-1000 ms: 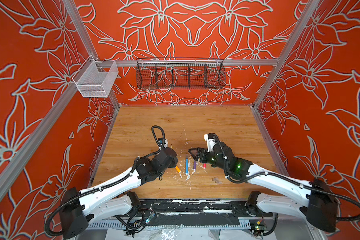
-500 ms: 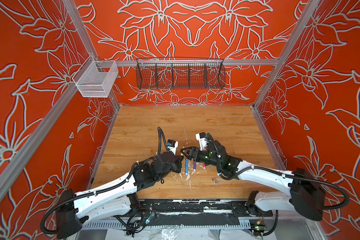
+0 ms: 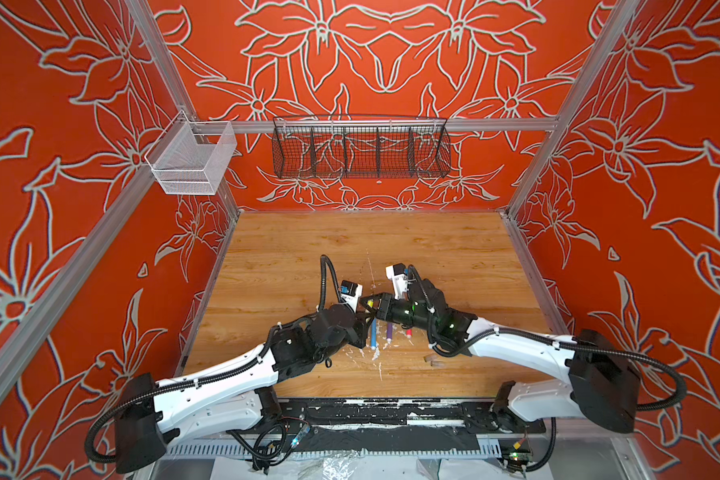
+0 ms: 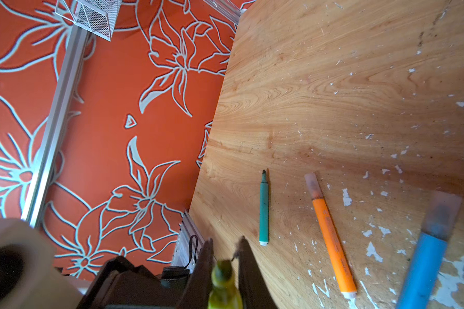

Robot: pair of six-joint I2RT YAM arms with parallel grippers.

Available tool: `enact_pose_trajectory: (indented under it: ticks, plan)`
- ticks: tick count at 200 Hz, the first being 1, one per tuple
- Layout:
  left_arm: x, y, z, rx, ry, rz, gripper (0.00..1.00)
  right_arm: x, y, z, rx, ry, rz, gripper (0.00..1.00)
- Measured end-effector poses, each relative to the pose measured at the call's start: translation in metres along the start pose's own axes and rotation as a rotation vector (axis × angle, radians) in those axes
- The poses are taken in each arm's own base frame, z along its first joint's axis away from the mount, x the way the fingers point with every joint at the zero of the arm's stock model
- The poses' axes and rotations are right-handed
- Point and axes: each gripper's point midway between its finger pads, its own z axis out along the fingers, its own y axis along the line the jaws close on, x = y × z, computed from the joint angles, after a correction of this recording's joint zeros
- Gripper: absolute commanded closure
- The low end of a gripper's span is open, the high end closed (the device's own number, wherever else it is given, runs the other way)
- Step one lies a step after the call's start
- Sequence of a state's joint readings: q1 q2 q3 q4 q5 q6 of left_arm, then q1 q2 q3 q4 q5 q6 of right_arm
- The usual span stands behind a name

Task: Insert the pens into the pen caps
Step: 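Lift the yellow marker upright with the left gripper while the right moves toward the caps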

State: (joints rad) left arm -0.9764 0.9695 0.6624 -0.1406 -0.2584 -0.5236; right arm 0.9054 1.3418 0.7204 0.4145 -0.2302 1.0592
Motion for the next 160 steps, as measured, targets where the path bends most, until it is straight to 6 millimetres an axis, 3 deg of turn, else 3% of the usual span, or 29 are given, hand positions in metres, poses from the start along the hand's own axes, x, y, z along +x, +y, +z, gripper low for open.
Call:
enact_pose_trajectory:
  ticks: [26, 38, 60, 80, 94, 112, 135, 160]
  plan:
    - [0.008, 0.002, 0.003, 0.005, 0.011, 0.006, 0.65, -0.004, 0.007, -0.004, -0.016, -0.018, 0.0, 1.0]
    - [0.011, 0.003, 0.004, 0.009, 0.014, 0.011, 0.74, -0.006, 0.011, -0.006, -0.027, -0.025, -0.001, 1.0]
    - [0.01, -0.001, 0.004, 0.027, 0.011, 0.004, 1.0, -0.008, 0.013, -0.007, -0.037, -0.033, 0.003, 0.97]
    - [0.01, -0.002, 0.004, 0.032, 0.006, 0.005, 1.0, -0.009, 0.014, -0.007, -0.038, -0.037, 0.004, 0.67]
    - [0.009, -0.001, 0.004, 0.022, -0.001, 0.001, 1.0, -0.008, 0.012, -0.009, -0.022, -0.038, 0.002, 0.56]
    - [0.007, 0.003, 0.004, 0.004, -0.011, -0.007, 1.0, -0.006, 0.0, -0.017, 0.049, -0.034, -0.015, 0.52]
    - [0.007, 0.012, 0.005, -0.023, -0.002, -0.029, 1.0, -0.003, -0.013, -0.044, 0.175, -0.032, -0.059, 0.52]
    - [0.0, 0.035, 0.009, -0.09, -0.014, -0.075, 1.0, 0.01, -0.048, -0.075, 0.366, 0.021, -0.089, 0.52]
